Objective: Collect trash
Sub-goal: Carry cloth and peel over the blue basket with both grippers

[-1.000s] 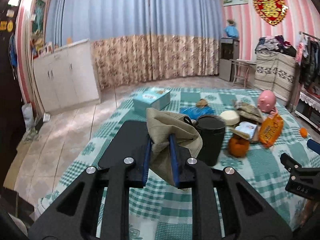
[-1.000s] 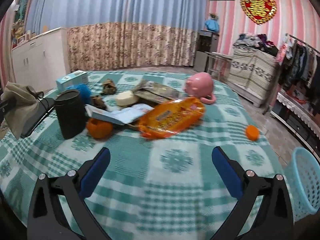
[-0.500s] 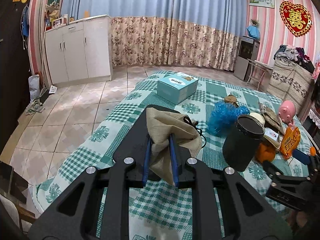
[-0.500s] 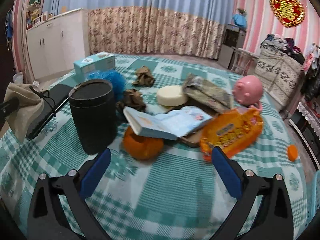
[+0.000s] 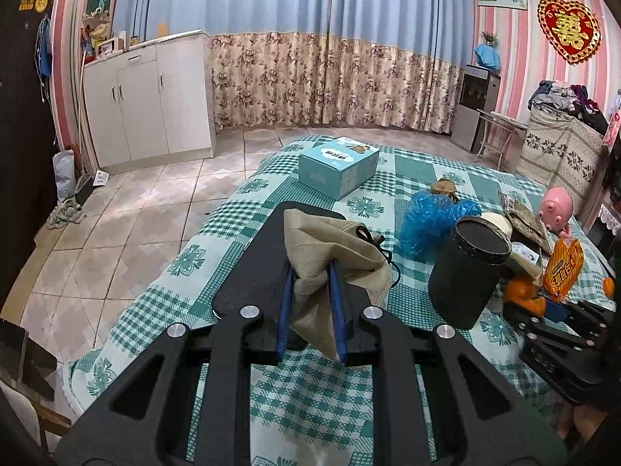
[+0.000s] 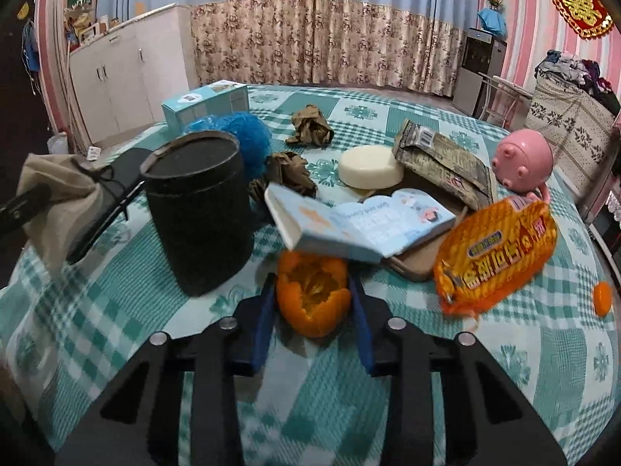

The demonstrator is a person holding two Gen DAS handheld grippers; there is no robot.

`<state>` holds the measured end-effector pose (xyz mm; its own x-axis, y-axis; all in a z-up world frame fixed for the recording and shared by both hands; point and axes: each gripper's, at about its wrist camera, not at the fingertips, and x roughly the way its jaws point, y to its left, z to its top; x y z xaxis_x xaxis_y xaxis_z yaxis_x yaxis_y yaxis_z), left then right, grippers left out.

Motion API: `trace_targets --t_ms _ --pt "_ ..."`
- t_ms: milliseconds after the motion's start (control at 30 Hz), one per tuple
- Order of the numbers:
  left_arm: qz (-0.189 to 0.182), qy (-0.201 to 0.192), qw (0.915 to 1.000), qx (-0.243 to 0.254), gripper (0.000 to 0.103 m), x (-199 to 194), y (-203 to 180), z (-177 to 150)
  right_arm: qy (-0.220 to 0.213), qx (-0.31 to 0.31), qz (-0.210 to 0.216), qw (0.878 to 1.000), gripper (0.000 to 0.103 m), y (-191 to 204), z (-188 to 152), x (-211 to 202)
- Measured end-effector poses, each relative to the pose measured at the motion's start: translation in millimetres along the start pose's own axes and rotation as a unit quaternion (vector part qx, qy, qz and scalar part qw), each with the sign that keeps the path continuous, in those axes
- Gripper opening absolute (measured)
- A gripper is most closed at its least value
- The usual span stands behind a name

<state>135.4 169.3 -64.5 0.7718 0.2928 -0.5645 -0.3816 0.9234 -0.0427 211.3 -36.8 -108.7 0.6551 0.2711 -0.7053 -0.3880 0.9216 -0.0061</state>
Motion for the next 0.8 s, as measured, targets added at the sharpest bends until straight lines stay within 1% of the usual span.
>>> trace_targets --t_ms 100,200,300,367,500,633,700,767,800 --pt "0.003 -0.007 0.9999 0.008 0.017 -5 -6 -1 -0.003 0.005 0.004 1.0 0.036 -9 -9 -17" --pt "-0.007 -0.019 0.9997 0.013 0.017 -16 -12 -3 -0.012 0.014 0.001 1.0 0.036 -25 -16 -39" --pt "-0.023 -0.028 0.9987 0.035 0.017 -31 -29 -4 -0.027 0.029 -0.007 0.999 0.036 -46 -24 -65" --pt "-0.042 -0.031 0.9973 0.051 0.017 -43 -44 -5 -0.041 0.041 -0.021 0.998 0.036 -66 -29 -88" --pt "-0.084 -0.038 0.9936 0.064 0.017 -66 -74 -2 -0.058 0.072 -0.051 0.994 0.036 -111 -43 -125" --pt "-0.146 -0.043 0.9852 0.079 0.017 -89 -120 0 -0.071 0.1 -0.097 0.988 0.036 -163 -62 -163" --pt "-0.17 -0.046 0.9801 0.092 0.017 -97 -145 -2 -0.077 0.112 -0.12 0.983 0.036 -187 -71 -179" --pt "-0.197 -0.046 0.9737 0.105 0.017 -106 -179 -8 -0.08 0.132 -0.15 0.977 0.036 -218 -85 -196" --pt "-0.205 -0.044 0.9718 0.108 0.017 -107 -188 -9 -0.079 0.14 -0.159 0.974 0.036 -228 -88 -201"
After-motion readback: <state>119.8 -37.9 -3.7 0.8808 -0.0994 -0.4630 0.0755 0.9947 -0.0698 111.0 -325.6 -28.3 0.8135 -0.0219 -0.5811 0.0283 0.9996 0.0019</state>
